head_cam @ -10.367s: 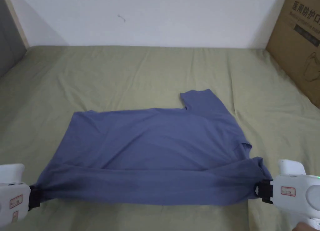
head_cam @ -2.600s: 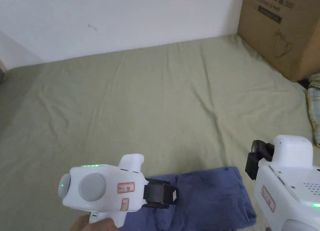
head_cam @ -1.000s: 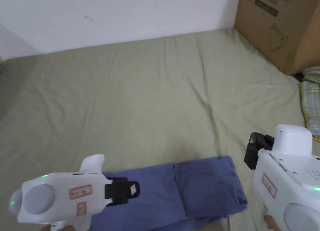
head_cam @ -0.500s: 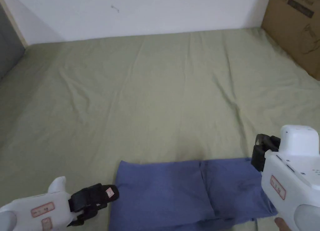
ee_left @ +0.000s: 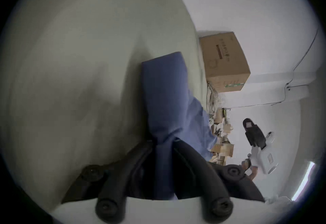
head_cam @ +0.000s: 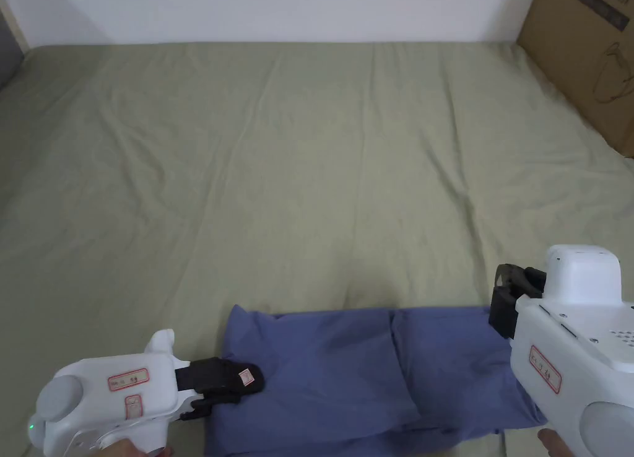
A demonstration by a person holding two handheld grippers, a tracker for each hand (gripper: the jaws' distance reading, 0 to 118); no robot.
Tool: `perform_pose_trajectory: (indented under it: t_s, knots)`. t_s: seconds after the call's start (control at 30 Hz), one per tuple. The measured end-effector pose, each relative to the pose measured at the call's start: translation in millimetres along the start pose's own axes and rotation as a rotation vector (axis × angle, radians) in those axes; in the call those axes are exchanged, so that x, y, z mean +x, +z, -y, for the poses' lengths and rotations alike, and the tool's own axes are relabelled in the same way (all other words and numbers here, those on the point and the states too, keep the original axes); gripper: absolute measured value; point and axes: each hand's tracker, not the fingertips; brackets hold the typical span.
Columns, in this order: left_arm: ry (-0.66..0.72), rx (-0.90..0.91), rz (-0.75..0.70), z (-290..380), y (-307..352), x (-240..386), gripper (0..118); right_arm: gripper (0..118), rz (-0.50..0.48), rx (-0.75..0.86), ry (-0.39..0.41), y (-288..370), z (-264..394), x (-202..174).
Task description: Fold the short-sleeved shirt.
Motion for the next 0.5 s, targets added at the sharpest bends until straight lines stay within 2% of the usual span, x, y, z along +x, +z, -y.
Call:
perform_pose_trajectory:
  t_s: [0.13,0.4,0.5]
  knots:
    - [-0.02,0.011,0.03,-4.1,19.4,10.6,7,1,-0.002,-0.009,0.004,-3.4,-1.7,-2.3]
    - [-0.064,0.075,-0.135,-29.7,102.4,-7.2,7,1,-0.009,0.013,0.021,0.1,-3.5,-7.9]
    - [-0.052,0.076,-0.215,-29.0,127.4,-7.9,7,1,-0.025,0.005,-0.002,-0.6,-0.7,-7.4]
